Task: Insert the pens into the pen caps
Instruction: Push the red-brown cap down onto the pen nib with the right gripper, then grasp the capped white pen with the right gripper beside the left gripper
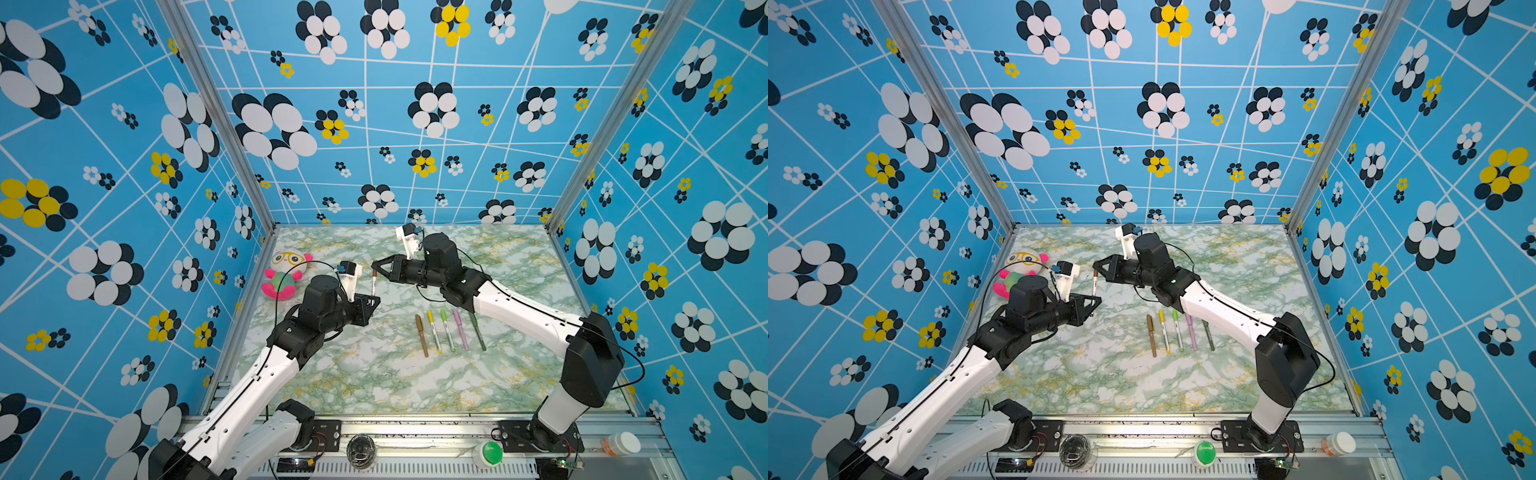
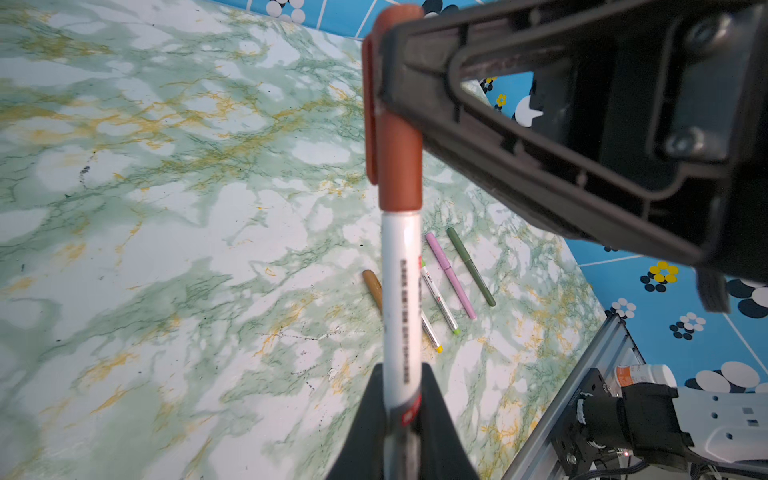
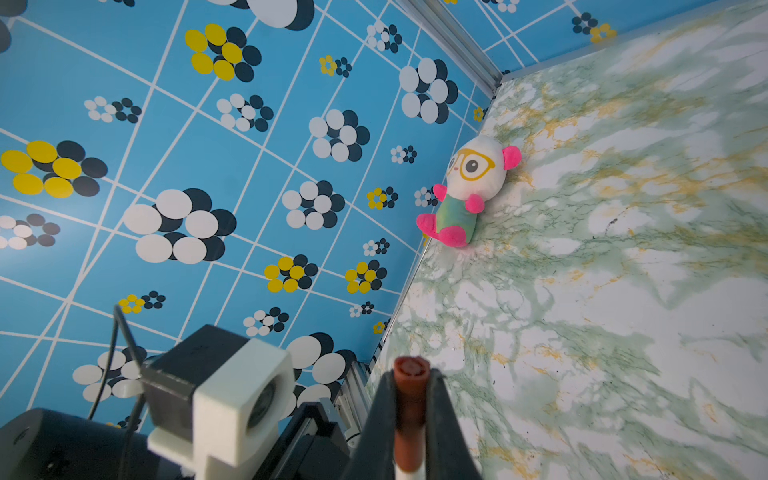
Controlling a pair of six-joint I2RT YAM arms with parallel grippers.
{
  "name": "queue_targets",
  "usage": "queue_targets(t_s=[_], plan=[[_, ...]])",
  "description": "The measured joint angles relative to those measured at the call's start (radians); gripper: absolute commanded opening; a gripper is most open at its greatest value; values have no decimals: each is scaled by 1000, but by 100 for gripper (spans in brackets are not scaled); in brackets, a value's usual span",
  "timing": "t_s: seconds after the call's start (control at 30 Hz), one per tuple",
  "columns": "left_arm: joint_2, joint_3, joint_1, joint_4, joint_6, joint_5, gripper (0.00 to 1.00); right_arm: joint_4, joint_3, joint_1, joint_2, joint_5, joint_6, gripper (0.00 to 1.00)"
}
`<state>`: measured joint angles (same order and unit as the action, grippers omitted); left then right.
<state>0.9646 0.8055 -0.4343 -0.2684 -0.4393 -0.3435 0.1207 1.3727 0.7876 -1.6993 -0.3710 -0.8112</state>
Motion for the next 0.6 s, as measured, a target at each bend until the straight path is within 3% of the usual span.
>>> queue_targets(t_s=[0.6], plan=[[75, 0, -18, -2, 209, 151, 0, -193, 50, 10, -54, 135, -117, 0]])
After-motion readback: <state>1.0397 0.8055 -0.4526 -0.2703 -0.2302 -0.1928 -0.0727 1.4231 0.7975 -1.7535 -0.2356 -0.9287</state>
